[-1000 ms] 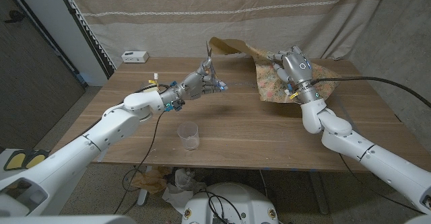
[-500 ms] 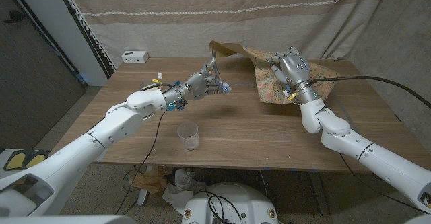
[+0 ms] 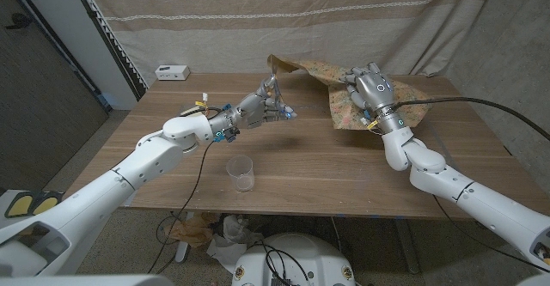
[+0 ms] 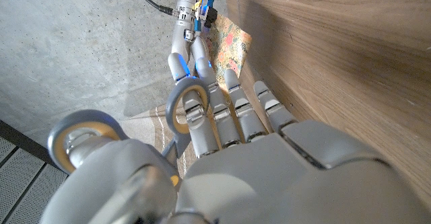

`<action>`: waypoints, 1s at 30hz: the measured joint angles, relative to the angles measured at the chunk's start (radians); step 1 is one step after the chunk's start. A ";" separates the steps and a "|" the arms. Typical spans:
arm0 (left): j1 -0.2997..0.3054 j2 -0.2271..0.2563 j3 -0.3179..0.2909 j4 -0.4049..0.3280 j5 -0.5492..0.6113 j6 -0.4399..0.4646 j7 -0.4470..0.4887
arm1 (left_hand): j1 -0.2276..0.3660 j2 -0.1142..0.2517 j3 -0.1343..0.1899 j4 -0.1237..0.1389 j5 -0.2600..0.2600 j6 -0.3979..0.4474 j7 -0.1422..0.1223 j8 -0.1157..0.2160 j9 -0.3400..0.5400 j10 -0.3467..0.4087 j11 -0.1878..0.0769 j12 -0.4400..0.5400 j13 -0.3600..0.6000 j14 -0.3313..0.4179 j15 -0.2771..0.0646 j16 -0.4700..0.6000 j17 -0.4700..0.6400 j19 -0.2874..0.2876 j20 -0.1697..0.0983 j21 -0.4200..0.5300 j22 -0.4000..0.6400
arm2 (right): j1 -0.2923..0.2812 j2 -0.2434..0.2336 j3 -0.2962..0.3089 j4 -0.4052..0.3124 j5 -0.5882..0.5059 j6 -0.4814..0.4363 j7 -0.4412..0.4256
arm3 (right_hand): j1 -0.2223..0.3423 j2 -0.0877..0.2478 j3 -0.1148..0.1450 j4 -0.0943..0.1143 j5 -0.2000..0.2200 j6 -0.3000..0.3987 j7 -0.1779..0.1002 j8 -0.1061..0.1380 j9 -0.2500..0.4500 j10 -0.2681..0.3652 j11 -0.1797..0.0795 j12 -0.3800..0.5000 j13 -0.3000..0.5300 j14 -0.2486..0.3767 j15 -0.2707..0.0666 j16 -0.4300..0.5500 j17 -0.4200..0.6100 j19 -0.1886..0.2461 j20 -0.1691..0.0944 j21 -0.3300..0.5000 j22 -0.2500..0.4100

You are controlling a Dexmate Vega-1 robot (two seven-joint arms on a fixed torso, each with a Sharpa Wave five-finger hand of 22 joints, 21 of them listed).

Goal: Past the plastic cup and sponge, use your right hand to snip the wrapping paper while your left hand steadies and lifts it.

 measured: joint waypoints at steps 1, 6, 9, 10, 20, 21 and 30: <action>0.000 0.000 0.000 0.000 0.000 0.000 -0.001 | 0.000 0.000 0.000 0.000 0.000 0.000 0.000 0.000 0.000 0.000 0.000 0.000 0.000 0.000 0.000 0.000 0.000 0.000 0.000 0.000 0.000 | 0.000 0.000 0.000 0.000 0.000 -0.002 0.002 | 0.001 0.001 0.006 0.003 0.000 0.006 0.006 0.006 0.003 -0.008 0.003 0.004 0.002 -0.011 0.003 0.008 0.008 -0.007 0.000 0.000 0.003; -0.002 -0.002 0.003 0.004 0.000 0.000 -0.006 | 0.000 0.000 0.000 0.000 0.000 0.000 0.000 0.000 0.003 0.000 0.000 0.000 0.000 0.000 0.000 0.000 0.000 0.000 0.000 0.000 0.000 | 0.000 -0.001 -0.002 -0.003 0.002 -0.018 0.011 | 0.014 -0.005 0.023 0.007 0.000 0.020 0.020 0.045 0.022 -0.030 0.011 0.020 -0.002 -0.062 0.008 0.045 0.043 -0.040 0.003 0.007 0.018; -0.004 -0.004 0.005 0.006 0.000 0.000 -0.009 | 0.000 0.000 0.000 0.000 0.000 0.000 0.000 0.000 0.003 0.000 0.000 0.000 0.000 0.000 0.000 0.000 0.000 0.000 0.000 0.000 0.000 | -0.001 -0.002 -0.003 -0.005 0.002 -0.023 0.014 | 0.015 -0.006 0.029 0.012 0.000 0.022 0.022 0.050 0.028 -0.037 0.013 0.024 -0.003 -0.070 0.003 0.050 0.052 -0.044 0.005 0.008 0.023; -0.005 -0.004 0.005 0.007 0.000 0.000 -0.010 | 0.000 0.000 0.000 0.000 0.000 0.000 0.000 0.000 0.003 0.000 0.000 0.000 0.000 0.000 0.000 0.000 0.000 0.000 0.000 0.000 0.000 | -0.001 -0.003 -0.003 -0.006 0.003 -0.024 0.014 | 0.017 -0.007 0.029 0.012 0.000 0.022 0.022 0.051 0.029 -0.038 0.014 0.024 -0.003 -0.074 0.007 0.052 0.053 -0.044 0.005 0.007 0.024; -0.012 -0.007 0.011 0.011 0.000 0.004 -0.019 | 0.000 0.000 0.000 0.000 0.000 0.000 0.000 0.000 0.003 0.000 0.000 0.001 0.000 0.000 0.000 0.000 0.000 0.000 0.000 0.000 0.000 | -0.004 0.005 0.003 0.004 0.028 -0.016 -0.014 | 0.025 -0.003 0.037 0.020 -0.007 0.022 0.022 0.051 0.036 -0.038 0.007 0.036 -0.008 -0.086 0.008 0.068 0.065 -0.044 0.005 0.008 0.028; -0.013 -0.007 0.011 0.011 0.000 0.004 -0.019 | 0.000 0.000 0.000 0.000 0.000 0.000 0.000 0.000 0.003 0.000 0.000 0.005 0.000 0.000 0.000 0.000 0.000 0.000 0.000 0.000 0.000 | -0.004 0.008 0.005 0.009 0.035 -0.010 -0.022 | 0.025 -0.003 0.037 0.020 -0.007 0.022 0.022 0.051 0.036 -0.038 0.006 0.036 -0.008 -0.086 0.008 0.068 0.066 -0.044 0.005 0.008 0.028; -0.021 -0.007 0.020 0.011 0.000 0.016 -0.031 | 0.000 0.000 0.000 0.000 0.000 0.000 0.000 0.000 0.002 0.000 0.000 0.007 -0.005 0.000 0.000 0.000 0.000 0.000 0.000 0.000 0.000 | -0.005 0.013 0.017 0.023 0.054 0.001 -0.060 | 0.025 -0.003 0.037 0.020 -0.013 0.022 0.022 0.050 0.043 -0.033 0.001 0.044 -0.009 -0.086 0.008 0.076 0.070 -0.036 0.005 0.008 0.028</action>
